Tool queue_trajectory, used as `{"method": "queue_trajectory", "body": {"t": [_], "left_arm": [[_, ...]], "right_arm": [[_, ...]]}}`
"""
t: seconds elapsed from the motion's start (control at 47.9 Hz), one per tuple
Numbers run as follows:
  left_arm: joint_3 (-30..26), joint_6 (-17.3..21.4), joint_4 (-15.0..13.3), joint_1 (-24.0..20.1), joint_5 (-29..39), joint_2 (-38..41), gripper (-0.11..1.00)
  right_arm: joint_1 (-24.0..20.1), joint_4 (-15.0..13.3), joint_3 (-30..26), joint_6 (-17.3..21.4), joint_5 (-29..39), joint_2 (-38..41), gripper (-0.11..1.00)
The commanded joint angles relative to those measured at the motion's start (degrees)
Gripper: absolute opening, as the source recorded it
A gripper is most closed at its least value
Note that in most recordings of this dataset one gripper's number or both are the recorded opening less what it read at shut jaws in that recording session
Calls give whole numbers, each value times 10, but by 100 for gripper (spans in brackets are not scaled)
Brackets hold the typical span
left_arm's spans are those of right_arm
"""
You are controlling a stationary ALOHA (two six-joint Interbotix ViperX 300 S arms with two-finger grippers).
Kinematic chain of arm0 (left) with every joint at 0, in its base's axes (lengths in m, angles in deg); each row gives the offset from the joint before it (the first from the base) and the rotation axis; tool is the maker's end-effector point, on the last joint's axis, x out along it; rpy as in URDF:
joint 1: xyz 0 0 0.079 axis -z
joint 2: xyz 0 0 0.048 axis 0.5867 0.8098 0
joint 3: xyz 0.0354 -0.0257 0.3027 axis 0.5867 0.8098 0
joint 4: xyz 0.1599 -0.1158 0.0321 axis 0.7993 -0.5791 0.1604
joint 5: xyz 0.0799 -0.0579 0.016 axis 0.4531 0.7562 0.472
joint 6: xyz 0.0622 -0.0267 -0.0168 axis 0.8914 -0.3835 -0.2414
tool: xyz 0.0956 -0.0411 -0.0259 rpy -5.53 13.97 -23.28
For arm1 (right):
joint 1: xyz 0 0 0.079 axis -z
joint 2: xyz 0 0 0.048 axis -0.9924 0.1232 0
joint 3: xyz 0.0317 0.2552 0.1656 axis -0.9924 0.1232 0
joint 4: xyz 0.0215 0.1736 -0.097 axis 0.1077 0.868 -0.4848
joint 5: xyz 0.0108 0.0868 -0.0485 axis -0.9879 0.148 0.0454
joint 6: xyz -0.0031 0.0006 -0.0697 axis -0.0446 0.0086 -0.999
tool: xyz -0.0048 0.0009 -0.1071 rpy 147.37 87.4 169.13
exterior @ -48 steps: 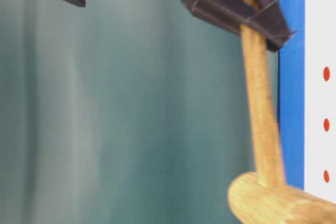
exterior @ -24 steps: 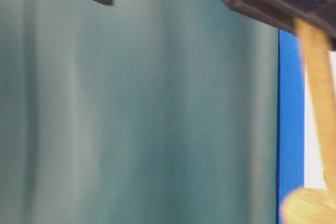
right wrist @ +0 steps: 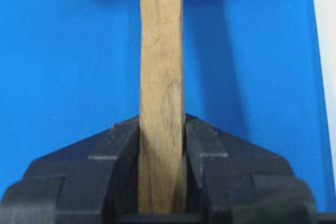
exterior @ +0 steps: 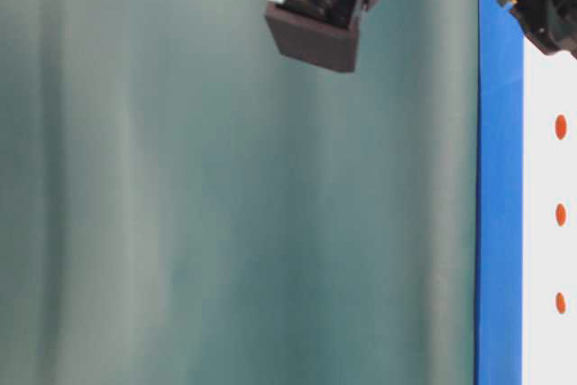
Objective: Hit the mark with a hammer.
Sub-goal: 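Release the left gripper and carry the mallet back below the board, then open the right gripper to release the mallet and lift away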
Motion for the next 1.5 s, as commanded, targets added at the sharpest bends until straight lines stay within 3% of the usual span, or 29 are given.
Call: {"method": "queue_trajectory", "body": {"t": [0.0, 0.417, 1.106, 1.169, 1.398, 1.44, 1.482], "left_arm": [[-6, -1, -1, -2, -9, 4, 82], [-6, 0, -1, -2, -14, 4, 82], [-6, -1, -1, -2, -13, 4, 82], [-5, -1, -1, -2, -13, 4, 82], [-6, -1, -1, -2, -14, 2, 82], [-6, -1, -1, -2, -14, 1, 82], [-6, -1, -1, -2, -13, 1, 82]], "right_arm": [[2, 1, -14, -3, -11, -4, 7], [2, -2, -10, -9, 25, -2, 7], [4, -2, 9, -12, 30, 19, 8], [4, -2, 9, -13, 30, 19, 20], [5, -2, 11, -18, 33, -8, 81], [6, -3, 14, -22, 35, -23, 89], [6, -3, 17, -27, 37, -37, 88]]}}
